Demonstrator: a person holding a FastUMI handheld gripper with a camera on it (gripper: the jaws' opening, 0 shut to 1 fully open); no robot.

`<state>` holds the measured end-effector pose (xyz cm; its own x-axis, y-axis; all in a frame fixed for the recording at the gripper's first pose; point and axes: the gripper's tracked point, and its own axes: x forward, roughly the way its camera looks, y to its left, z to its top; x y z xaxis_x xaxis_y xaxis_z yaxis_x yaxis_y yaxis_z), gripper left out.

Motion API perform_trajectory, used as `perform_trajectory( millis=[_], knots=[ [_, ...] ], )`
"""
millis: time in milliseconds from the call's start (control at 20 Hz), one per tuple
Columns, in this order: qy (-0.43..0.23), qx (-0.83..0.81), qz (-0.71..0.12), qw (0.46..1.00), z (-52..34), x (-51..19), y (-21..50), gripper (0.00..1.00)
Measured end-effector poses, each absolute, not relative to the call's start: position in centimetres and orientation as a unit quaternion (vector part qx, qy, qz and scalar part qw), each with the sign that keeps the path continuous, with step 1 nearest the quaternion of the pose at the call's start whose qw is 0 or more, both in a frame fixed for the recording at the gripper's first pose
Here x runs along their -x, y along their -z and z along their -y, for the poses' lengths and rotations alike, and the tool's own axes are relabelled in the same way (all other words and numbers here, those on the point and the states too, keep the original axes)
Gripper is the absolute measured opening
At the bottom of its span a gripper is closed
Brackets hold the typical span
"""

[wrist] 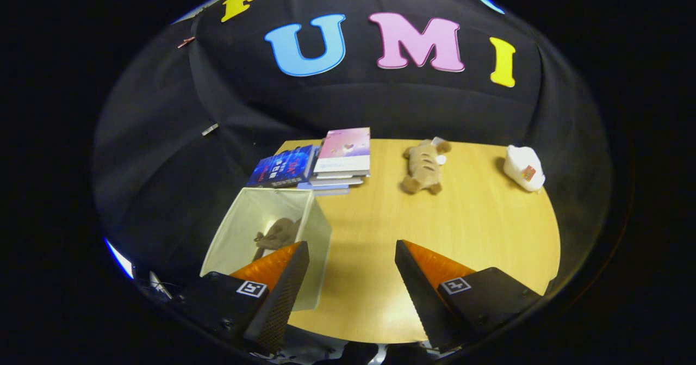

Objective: Open the storage box then place both shoes into the box .Put the left shoe in first, then the right shoe, with the right side of both shoes facing outward in a uniform manner.

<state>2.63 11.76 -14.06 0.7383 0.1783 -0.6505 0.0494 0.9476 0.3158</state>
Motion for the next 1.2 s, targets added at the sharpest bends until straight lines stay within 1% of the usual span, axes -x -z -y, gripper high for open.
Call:
perform_trajectory(
  millis=[250, 500, 850, 950, 1200],
  knots=[
    [0.020, -0.133, -0.301, 0.944, -3.6, -1.9, 12.3, 0.99],
    [0.049, -0.098, -0.235, 0.966, 1.5, -0.5, 8.7, 0.99],
    [0.054, -0.062, -0.167, 0.983, 2.5, 1.0, 5.0, 0.99],
    [0.051, -0.059, -0.160, 0.984, 2.2, 1.7, 4.7, 0.96],
    [0.050, -0.046, -0.148, 0.987, 1.4, 2.9, 4.9, 0.99]
  ],
)
